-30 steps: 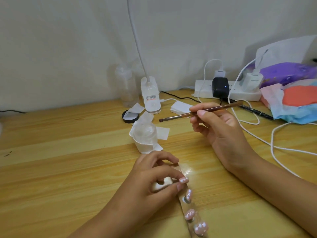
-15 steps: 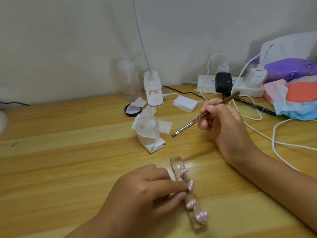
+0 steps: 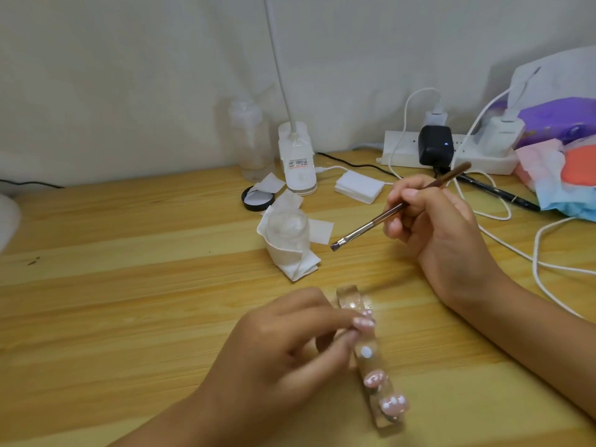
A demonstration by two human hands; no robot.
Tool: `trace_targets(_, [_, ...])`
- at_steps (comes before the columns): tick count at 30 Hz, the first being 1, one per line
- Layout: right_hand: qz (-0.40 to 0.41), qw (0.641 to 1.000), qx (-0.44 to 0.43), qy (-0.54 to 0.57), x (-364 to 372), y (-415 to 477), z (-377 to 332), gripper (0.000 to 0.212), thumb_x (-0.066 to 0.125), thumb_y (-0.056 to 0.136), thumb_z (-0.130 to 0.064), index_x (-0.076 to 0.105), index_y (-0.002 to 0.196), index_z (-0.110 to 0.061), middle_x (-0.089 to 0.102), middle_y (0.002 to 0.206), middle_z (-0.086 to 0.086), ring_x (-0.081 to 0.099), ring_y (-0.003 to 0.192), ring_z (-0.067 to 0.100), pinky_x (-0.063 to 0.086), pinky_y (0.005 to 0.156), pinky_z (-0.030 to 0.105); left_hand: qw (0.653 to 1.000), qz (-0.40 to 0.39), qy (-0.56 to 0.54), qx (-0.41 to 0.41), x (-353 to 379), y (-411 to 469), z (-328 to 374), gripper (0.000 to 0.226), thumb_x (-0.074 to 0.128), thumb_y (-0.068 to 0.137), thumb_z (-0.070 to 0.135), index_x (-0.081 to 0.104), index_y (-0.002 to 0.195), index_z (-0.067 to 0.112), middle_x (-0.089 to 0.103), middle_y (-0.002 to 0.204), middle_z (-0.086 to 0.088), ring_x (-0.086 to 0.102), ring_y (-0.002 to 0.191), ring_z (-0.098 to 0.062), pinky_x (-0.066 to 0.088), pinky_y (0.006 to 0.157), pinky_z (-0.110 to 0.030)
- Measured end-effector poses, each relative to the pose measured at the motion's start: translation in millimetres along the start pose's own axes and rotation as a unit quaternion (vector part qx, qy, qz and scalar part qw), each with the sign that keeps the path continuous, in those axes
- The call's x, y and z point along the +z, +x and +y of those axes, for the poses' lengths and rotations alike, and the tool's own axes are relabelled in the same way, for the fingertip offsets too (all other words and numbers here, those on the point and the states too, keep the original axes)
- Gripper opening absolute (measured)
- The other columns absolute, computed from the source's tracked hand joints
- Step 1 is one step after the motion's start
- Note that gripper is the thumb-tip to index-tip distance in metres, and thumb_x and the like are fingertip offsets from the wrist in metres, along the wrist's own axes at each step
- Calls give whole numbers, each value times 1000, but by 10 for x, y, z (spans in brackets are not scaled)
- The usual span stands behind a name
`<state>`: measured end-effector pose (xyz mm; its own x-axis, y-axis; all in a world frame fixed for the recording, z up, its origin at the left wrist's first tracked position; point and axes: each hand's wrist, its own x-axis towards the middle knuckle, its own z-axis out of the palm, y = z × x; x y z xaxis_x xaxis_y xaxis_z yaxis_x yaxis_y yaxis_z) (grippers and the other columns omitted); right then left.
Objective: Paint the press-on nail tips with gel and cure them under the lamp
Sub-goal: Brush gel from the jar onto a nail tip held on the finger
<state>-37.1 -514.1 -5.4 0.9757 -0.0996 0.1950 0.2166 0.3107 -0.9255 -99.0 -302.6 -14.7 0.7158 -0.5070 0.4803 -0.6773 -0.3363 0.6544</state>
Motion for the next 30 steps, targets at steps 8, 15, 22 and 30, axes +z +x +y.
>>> trace_targets(8, [-5,1000,8,27,5,13,-3,18,50,87,-15,61,73,-15,56,59,-4,55,55,10,48,56,20,913,73,-286,-282,-116,138,-143,15,83,71,27,76,85,26,76,90,7,65,74,0,49,62,-13])
trace_targets(15, [-44,999,6,6,20,-3,-1,16,48,84,-14,61,73,-14,55,64,0,54,55,12,47,55,21,920,60,-274,-272,-107,122,-153,18,74,67,40,75,82,31,73,87,5,63,77,-2,50,67,-16])
trace_targets(22, [-82,996,10,-12,19,-22,-2,13,46,83,-13,57,76,-11,54,63,-1,54,55,12,49,57,22,922,55,-275,-269,-102,131,-140,7,72,74,25,74,77,32,68,74,11,60,68,0,48,61,-15])
trace_targets(30, [-99,994,-11,-33,32,-32,6,24,46,85,-11,64,72,-18,57,67,-2,57,58,12,49,59,21,919,53,-289,-263,-98,135,-153,7,77,70,30,73,76,32,71,79,8,61,70,-2,49,64,-16])
